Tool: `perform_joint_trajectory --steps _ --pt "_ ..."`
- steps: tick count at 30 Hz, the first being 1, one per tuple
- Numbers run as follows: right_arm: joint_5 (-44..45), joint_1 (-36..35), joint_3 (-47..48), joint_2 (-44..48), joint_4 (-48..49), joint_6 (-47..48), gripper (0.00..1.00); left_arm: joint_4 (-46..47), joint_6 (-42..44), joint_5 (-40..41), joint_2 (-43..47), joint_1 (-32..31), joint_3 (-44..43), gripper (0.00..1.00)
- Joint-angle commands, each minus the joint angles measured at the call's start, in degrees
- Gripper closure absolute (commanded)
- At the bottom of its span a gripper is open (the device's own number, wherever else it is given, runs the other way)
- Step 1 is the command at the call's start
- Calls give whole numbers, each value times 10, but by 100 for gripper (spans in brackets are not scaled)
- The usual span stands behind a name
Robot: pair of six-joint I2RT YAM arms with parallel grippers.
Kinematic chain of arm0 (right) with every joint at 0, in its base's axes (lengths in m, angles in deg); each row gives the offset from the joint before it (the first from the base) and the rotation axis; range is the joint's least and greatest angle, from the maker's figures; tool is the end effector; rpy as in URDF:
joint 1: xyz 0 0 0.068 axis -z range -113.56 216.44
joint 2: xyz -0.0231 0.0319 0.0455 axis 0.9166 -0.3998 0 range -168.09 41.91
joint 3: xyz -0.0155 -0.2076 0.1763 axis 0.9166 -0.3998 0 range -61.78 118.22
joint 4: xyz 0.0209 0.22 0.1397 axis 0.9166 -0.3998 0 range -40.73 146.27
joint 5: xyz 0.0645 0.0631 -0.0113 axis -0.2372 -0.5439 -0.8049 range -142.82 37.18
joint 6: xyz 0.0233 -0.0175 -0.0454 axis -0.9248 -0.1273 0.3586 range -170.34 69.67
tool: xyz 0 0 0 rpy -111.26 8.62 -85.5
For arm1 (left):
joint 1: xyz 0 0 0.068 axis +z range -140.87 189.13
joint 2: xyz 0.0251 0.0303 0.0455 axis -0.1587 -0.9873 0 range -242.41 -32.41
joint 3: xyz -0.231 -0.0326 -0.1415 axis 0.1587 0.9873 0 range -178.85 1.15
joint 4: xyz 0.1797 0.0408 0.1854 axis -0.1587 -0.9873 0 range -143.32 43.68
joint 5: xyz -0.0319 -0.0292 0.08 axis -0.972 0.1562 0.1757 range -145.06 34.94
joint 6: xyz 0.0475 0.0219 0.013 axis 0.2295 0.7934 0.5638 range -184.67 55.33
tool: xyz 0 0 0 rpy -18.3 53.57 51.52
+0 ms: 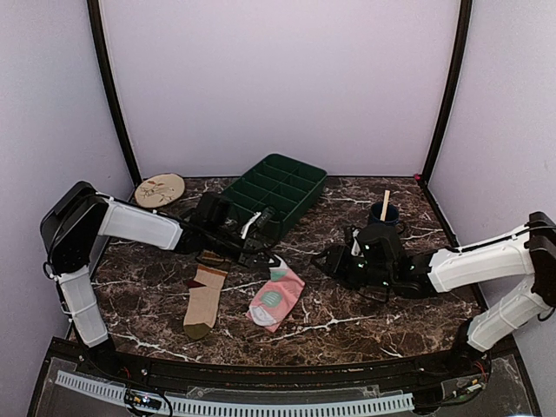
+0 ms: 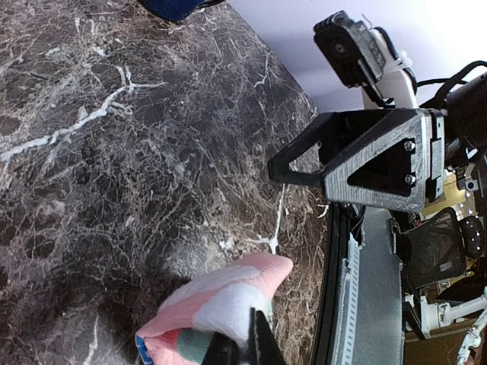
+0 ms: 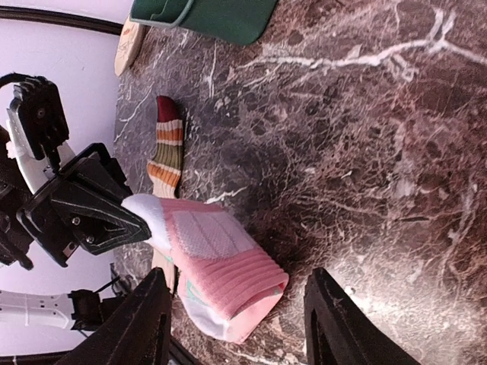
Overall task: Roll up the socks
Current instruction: Roll the sock at the center of the board.
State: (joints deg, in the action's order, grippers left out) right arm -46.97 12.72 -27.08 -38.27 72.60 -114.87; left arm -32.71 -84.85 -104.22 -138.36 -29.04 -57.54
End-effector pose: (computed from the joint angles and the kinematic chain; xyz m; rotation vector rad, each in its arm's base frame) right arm 0.1716 0.2277 0.1877 0.2843 2.2724 1.0937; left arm 0.2851 -0.2584 0.1743 0.8945 2.1319 -1.4831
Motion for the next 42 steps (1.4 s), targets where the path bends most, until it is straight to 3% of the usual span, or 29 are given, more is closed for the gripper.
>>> perform_joint_trajectory --steps 1,11,21,29,42 --pt "-114 16 -27 -19 108 -159 43 29 26 25 25 -3 17 100" --pt "-159 14 -95 -66 324 -388 42 46 43 46 23 -2 23 100" --pt "-137 -18 -78 -186 515 -541 44 53 45 50 24 -3 23 100" --pt "-100 -31 -79 -220 563 -574 46 48 51 52 27 -4 21 100" --pt "-80 -28 -86 -237 553 -597 51 60 47 56 39 -5 31 100"
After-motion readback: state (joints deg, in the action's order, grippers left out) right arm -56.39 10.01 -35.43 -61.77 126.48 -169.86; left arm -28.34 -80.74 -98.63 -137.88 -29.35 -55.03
